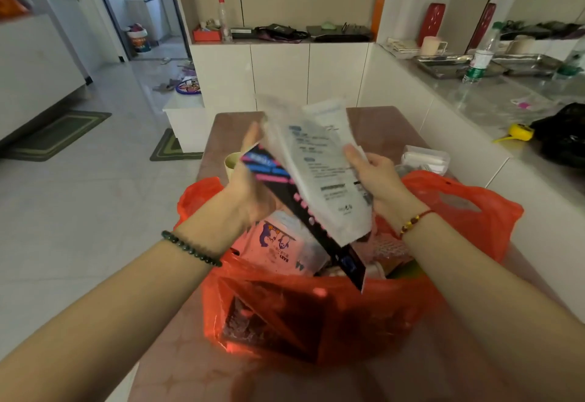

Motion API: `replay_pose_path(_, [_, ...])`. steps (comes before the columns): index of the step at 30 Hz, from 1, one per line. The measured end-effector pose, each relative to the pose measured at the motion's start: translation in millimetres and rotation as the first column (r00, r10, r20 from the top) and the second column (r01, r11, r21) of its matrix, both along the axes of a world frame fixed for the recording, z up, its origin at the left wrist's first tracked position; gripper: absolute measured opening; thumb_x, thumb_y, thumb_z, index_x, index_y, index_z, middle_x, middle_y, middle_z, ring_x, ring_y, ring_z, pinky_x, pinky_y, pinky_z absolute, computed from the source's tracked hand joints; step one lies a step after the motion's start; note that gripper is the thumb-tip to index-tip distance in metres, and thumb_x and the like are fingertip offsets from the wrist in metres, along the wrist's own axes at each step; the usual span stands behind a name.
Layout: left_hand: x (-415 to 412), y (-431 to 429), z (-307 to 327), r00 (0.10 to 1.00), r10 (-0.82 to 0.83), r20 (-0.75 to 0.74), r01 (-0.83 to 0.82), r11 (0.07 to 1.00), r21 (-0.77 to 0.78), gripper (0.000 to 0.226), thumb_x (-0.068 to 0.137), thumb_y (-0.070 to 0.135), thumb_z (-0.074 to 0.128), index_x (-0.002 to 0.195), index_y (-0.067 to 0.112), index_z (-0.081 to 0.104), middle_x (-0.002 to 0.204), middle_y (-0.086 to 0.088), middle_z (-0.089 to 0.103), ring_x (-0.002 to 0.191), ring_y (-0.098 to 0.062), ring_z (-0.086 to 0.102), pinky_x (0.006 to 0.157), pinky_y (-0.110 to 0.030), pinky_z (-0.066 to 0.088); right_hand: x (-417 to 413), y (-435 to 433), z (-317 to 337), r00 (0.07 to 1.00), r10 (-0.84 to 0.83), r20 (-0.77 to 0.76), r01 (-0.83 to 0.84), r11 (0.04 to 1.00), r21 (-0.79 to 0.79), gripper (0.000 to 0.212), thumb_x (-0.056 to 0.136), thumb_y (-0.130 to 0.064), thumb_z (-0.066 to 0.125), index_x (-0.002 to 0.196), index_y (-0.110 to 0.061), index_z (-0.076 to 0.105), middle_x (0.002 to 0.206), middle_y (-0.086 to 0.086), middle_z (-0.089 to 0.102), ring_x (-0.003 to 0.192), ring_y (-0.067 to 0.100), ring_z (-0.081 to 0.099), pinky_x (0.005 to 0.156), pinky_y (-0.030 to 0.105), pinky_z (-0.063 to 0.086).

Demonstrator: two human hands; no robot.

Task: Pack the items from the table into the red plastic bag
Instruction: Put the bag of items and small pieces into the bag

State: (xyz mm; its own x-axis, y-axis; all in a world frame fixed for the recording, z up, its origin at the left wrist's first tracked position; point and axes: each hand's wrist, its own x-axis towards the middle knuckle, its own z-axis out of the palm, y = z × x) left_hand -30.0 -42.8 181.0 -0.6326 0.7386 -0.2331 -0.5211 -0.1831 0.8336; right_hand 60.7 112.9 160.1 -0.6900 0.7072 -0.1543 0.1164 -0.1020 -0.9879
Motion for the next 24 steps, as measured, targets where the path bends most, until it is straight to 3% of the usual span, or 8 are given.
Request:
replay_pose_path(4, [6.0, -3.2, 11.7, 0.971, -0.190, -0.148, 0.185, 0.982, -0.045, 0.073, 0.074, 0.071, 0.041, 0.116, 0.015, 0.062, 0.118, -0.012, 0.066, 0.114, -0.031, 0.059, 0.103, -0.044, 0.042, 0.6, 14.5, 1.1, 0.999, -0.029, 0.030, 0.030, 0.998, -0.063, 0.027, 0.088, -0.038, 0.056, 0.094, -0.012, 0.059, 0.090, 0.004, 0.067, 0.074, 0.014, 0.065, 0.064, 0.027, 0.055])
replay_pose_path(7, [6.8, 1.1, -3.2, 0.931, -0.129, -0.342, 0.073, 0.982, -0.174, 0.047, 0.080, 0.016, 0.066, 0.125, 0.006, 0.053, 0.111, -0.009, 0.069, 0.099, -0.021, 0.067, 0.084, -0.030, 0.056, 0.5, 11.1, 3.3, 0.986, 0.163, 0.040, -0.154, 0.973, -0.172, 0.042, 0.075, -0.040, 0.066, 0.105, -0.011, 0.058, 0.102, 0.008, 0.069, 0.088, 0.021, 0.068, 0.071, 0.033, 0.058])
replay_pose_path(10, [3.1, -7.6, -14.3, 0.829, -0.174, -0.532, 0.053, 0.971, -0.234, 0.054, 0.081, 0.005, 0.065, 0.129, 0.012, 0.042, 0.121, -0.002, 0.062, 0.105, -0.010, 0.063, 0.080, -0.017, 0.055, 4.4, 10.5, 3.6, 0.953, 0.303, 0.018, -0.298, 0.946, -0.131, 0.043, 0.067, -0.011, 0.074, 0.108, -0.014, 0.060, 0.109, 0.010, 0.068, 0.094, 0.025, 0.068, 0.073, 0.036, 0.059])
replay_pose_path(13, [-4.6, -36.9, -6.1, 0.386, -0.407, -0.828, -0.050, 0.887, -0.459, 0.043, 0.083, 0.041, 0.060, 0.120, 0.039, 0.038, 0.114, 0.018, 0.057, 0.102, 0.010, 0.055, 0.088, -0.009, 0.047, 10.4, 20.7, 3.9, 0.971, 0.239, -0.028, -0.238, 0.970, 0.048, 0.059, 0.065, 0.003, 0.075, 0.119, -0.009, 0.056, 0.112, 0.010, 0.067, 0.098, 0.024, 0.066, 0.079, 0.037, 0.058])
replay_pose_path(15, [-27.8, -55.5, -9.2, -0.021, -0.596, -0.803, -0.441, 0.726, -0.527, 0.078, 0.068, 0.079, 0.041, 0.131, 0.033, 0.039, 0.132, 0.004, 0.054, 0.124, -0.013, 0.047, 0.108, -0.033, 0.035, 15.5, 28.1, 3.0, 0.968, 0.250, -0.017, -0.242, 0.951, 0.191, 0.062, 0.060, 0.002, 0.078, 0.117, -0.010, 0.057, 0.109, 0.007, 0.068, 0.098, 0.021, 0.067, 0.082, 0.037, 0.057])
replay_pose_path(17, [-53.2, -69.4, -14.4, 0.055, -0.772, -0.634, -0.630, 0.466, -0.622, 0.097, 0.063, 0.080, 0.042, 0.143, 0.027, 0.024, 0.143, -0.008, 0.043, 0.131, -0.031, 0.039, 0.109, -0.044, 0.028, 21.0, 29.0, 0.6, 0.943, 0.330, 0.031, -0.326, 0.906, 0.271, 0.055, 0.057, 0.001, 0.080, 0.105, -0.019, 0.062, 0.095, -0.005, 0.073, 0.091, 0.011, 0.069, 0.081, 0.032, 0.057])
replay_pose_path(19, [-70.8, -77.3, -20.8, 0.223, -0.807, -0.546, -0.582, 0.339, -0.739, 0.081, 0.076, 0.055, 0.060, 0.143, 0.023, 0.027, 0.133, -0.012, 0.053, 0.121, -0.031, 0.050, 0.099, -0.040, 0.039, 26.5, 21.9, -1.3, 0.897, 0.425, 0.121, -0.439, 0.824, 0.358, 0.050, 0.057, 0.001, 0.081, 0.094, -0.027, 0.062, 0.078, -0.018, 0.073, 0.079, -0.001, 0.069, 0.077, 0.024, 0.057])
replay_pose_path(24, [-84.4, -73.3, -27.7, 0.395, -0.512, -0.763, -0.555, 0.529, -0.642, 0.028, 0.091, 0.025, 0.052, 0.099, 0.002, 0.067, 0.101, -0.017, 0.067, 0.096, -0.030, 0.061, 0.081, -0.033, 0.043, 18.6, -12.7, -6.2, 0.765, 0.481, 0.428, -0.634, 0.447, 0.631, 0.047, 0.061, -0.019, 0.084, 0.101, -0.026, 0.062, 0.083, -0.022, 0.064, 0.078, -0.010, 0.061, 0.072, 0.010, 0.046])
